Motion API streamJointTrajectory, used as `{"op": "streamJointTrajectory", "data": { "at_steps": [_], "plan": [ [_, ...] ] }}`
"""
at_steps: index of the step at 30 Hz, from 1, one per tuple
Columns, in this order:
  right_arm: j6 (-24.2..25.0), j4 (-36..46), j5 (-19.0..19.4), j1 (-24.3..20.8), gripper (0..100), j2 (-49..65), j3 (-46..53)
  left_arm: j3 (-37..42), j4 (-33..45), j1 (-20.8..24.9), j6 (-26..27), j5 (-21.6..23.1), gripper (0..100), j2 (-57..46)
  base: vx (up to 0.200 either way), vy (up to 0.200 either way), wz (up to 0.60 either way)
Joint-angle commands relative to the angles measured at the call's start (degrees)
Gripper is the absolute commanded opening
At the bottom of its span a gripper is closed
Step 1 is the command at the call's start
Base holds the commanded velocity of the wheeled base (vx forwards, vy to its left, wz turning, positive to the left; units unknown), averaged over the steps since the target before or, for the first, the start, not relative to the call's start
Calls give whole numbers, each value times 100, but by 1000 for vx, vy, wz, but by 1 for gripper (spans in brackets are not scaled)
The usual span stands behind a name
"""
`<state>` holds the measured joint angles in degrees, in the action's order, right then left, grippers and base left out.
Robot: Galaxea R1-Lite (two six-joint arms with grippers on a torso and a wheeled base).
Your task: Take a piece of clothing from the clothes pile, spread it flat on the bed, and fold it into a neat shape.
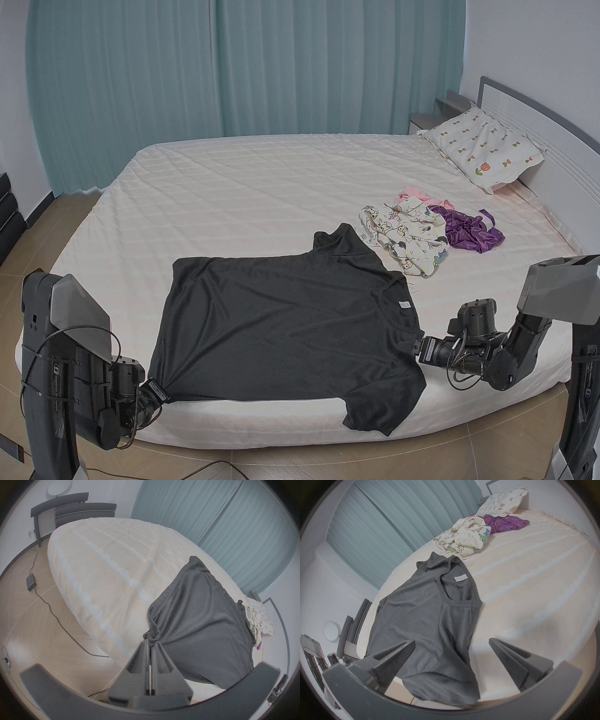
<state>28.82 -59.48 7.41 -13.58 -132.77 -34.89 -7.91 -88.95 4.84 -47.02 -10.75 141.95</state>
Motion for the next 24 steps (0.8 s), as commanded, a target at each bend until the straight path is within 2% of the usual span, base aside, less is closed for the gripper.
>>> {"op": "streamJointTrajectory", "data": {
  "at_steps": [1, 4, 5, 14, 19, 24],
  "plan": [
    [89, 42, -91, -224, 100, -584, -413, -9, -105, -1, -9, -6, 0, 8, 0, 0, 0],
    [89, 85, -91, -242, 100, -671, -501, -17, -105, -1, 0, -6, 0, 8, 0, 0, 0],
    [89, 173, -91, -242, 0, -724, -554, -9, -105, -1, 0, -6, 0, 8, 0, 0, 0],
    [388, 296, -319, -31, 0, -803, -1125, -53, -105, -1, -35, -6, 0, -36, 0, 0, 0],
    [396, 358, -460, 172, 0, -918, -1864, -88, -105, 26, 0, -6, 0, 8, 0, 0, 0],
    [396, 358, -460, 189, 0, -1041, -2154, -105, -105, 122, 0, -15, 0, 0, 0, 0, 0]
  ]
}}
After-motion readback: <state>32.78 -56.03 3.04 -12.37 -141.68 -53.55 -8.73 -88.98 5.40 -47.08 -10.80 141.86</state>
